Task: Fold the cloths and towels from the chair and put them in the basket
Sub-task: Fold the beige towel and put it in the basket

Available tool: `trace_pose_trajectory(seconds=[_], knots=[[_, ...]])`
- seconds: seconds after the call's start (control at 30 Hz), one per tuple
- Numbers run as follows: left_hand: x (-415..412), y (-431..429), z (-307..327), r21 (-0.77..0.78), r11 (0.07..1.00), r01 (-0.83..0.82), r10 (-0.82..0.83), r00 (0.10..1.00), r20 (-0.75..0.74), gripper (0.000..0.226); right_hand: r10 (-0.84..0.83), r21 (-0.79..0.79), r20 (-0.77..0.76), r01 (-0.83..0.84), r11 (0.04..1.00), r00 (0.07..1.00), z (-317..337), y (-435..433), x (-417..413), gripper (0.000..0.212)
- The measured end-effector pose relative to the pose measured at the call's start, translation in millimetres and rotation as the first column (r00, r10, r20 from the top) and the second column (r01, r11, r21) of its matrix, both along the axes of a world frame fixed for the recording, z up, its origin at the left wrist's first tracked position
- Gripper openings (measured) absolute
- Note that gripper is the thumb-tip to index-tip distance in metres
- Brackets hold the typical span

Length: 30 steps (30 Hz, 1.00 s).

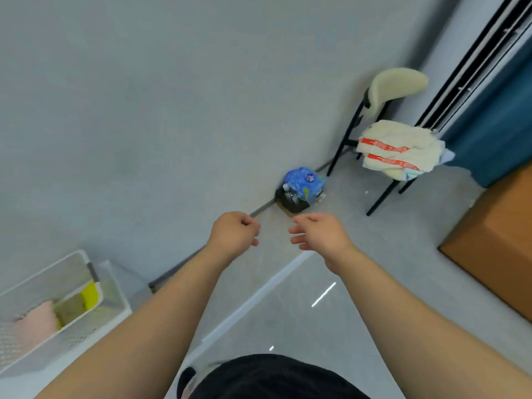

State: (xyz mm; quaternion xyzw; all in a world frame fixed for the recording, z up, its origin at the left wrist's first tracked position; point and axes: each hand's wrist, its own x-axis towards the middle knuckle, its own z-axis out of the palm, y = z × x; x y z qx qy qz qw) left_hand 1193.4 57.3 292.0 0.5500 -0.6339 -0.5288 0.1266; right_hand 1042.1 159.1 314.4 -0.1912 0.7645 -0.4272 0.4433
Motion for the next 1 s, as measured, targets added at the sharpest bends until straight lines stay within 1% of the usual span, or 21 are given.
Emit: trace_pose_trajectory(seconds=[0.1, 0.2, 0.3, 0.4, 0.57, 0.63, 0.73, 0.87, 1.0], knots=[[-100.6, 44.2, 8.4, 0.05, 0.997, 0.056, -0.053, 0.996, -0.066, 0.015, -0.067, -0.004, -0.047, 0.067, 0.998, 0.997, 14.7, 55.9, -90.5, 0.017], [-188.7, 76.4, 17.2, 0.062, 0.991, 0.118, -0.112, 0.99, -0.086, 0.019, -0.134, -0.001, -0.076, 0.134, 0.991, 0.988, 24.3, 97.2, -171.6, 0.019], [-269.7, 97.3, 21.6, 0.073, 0.982, 0.174, -0.167, 0.982, -0.091, 0.016, -0.219, -0.01, -0.074, 0.219, 0.976, 0.973, 26.6, 126.3, -245.7, 0.021], [-349.9, 104.5, 16.3, 0.058, 0.973, 0.223, -0.217, 0.971, -0.105, 0.012, -0.269, -0.017, -0.083, 0.268, 0.963, 0.96, 21.6, 139.6, -317.4, 0.02], [-492.0, 94.4, -12.9, 0.085, 0.962, 0.259, -0.247, 0.96, -0.132, 0.012, -0.304, 0.001, -0.118, 0.306, 0.952, 0.945, 0.2, 134.7, -447.6, 0.02], [-548.8, 84.6, -27.6, 0.126, 0.959, 0.255, -0.237, 0.961, -0.143, 0.012, -0.299, 0.024, -0.134, 0.305, 0.952, 0.945, -8.5, 125.4, -504.1, 0.019], [-630.1, 61.4, -43.7, 0.201, 0.95, 0.238, -0.219, 0.969, -0.11, 0.012, -0.299, 0.084, -0.133, 0.312, 0.947, 0.945, -16.1, 108.2, -587.6, 0.018], [-728.1, 30.0, -43.3, 0.247, 0.949, 0.196, -0.188, 0.981, -0.057, 0.014, -0.276, 0.133, -0.12, 0.291, 0.947, 0.954, -22.9, 82.1, -692.3, 0.02], [-808.1, 9.5, -37.7, 0.26, 0.949, 0.176, -0.163, 0.984, -0.072, 0.012, -0.251, 0.148, -0.101, 0.264, 0.953, 0.963, -34.2, 52.5, -778.9, 0.017]])
